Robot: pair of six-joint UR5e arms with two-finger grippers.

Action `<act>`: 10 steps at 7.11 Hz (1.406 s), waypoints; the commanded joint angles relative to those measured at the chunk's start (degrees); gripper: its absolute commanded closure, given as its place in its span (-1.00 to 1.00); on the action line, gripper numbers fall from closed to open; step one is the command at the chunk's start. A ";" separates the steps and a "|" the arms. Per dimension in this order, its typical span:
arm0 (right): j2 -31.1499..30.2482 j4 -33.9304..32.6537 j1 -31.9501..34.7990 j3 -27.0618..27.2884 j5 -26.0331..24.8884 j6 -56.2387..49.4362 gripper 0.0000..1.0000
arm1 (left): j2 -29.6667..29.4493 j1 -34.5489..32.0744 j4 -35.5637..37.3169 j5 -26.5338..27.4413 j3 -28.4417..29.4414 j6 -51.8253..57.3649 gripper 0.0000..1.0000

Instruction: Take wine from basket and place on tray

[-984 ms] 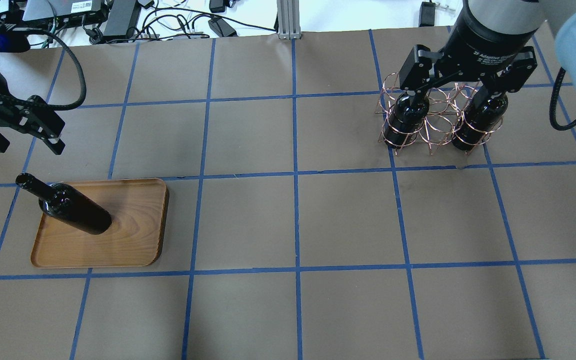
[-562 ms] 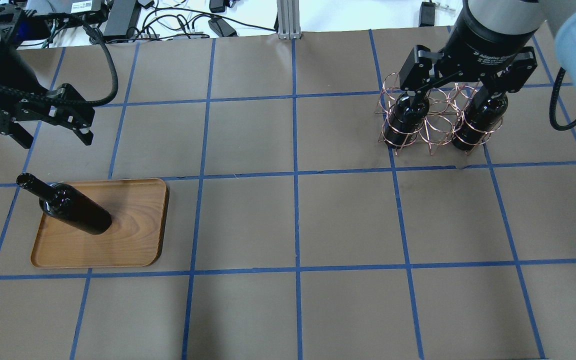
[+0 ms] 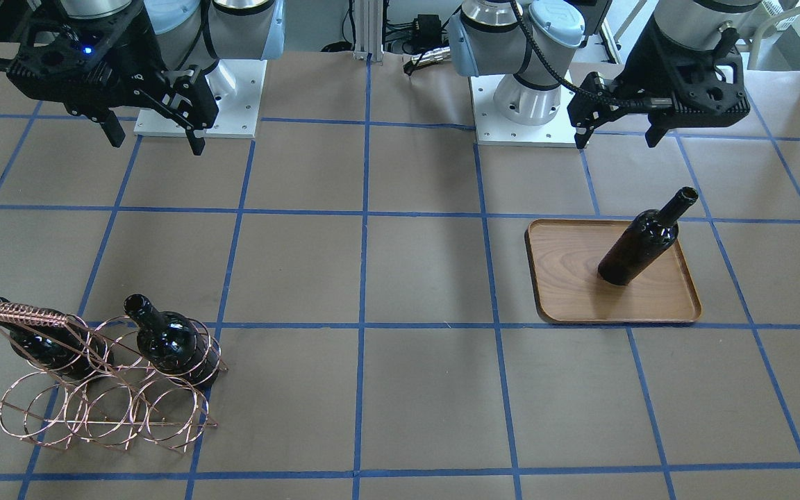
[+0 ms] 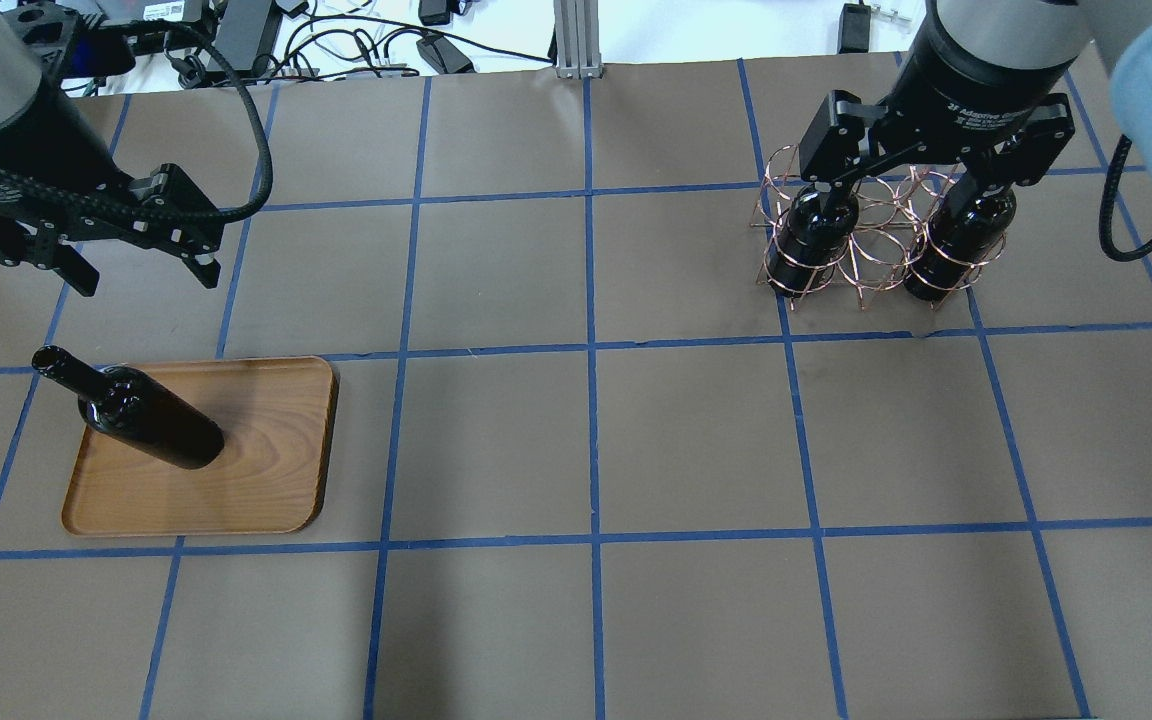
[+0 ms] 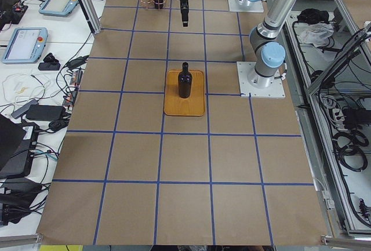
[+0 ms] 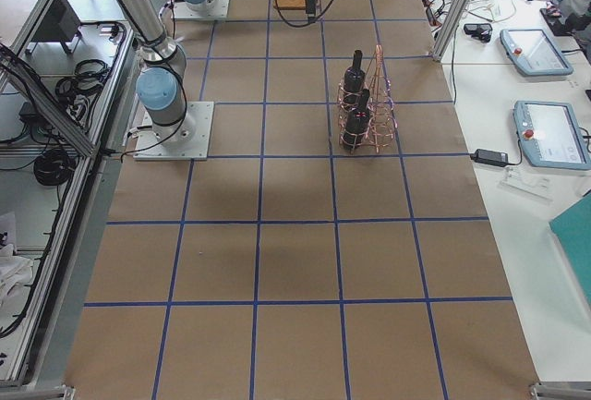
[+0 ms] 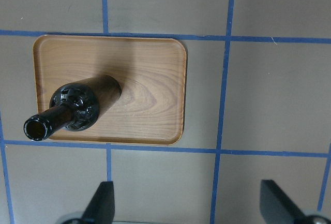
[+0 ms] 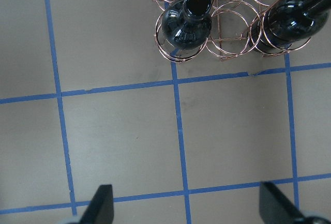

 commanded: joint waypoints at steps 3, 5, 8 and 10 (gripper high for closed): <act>0.00 0.07 0.00 0.00 0.03 0.00 -1.00 | -1.76 -7.88 6.98 -0.28 -1.02 -4.69 -1.00; -0.09 0.07 0.00 0.00 0.03 0.00 -1.00 | -1.51 -7.98 6.98 -0.36 -1.19 -4.91 -1.00; -0.09 0.07 0.00 0.00 0.03 0.09 -1.00 | -1.06 -7.72 6.80 -0.45 -1.28 -4.55 -1.00; -0.09 0.07 0.00 0.00 0.12 0.09 -1.00 | -0.80 -7.72 6.28 -0.36 -1.28 -4.55 -1.00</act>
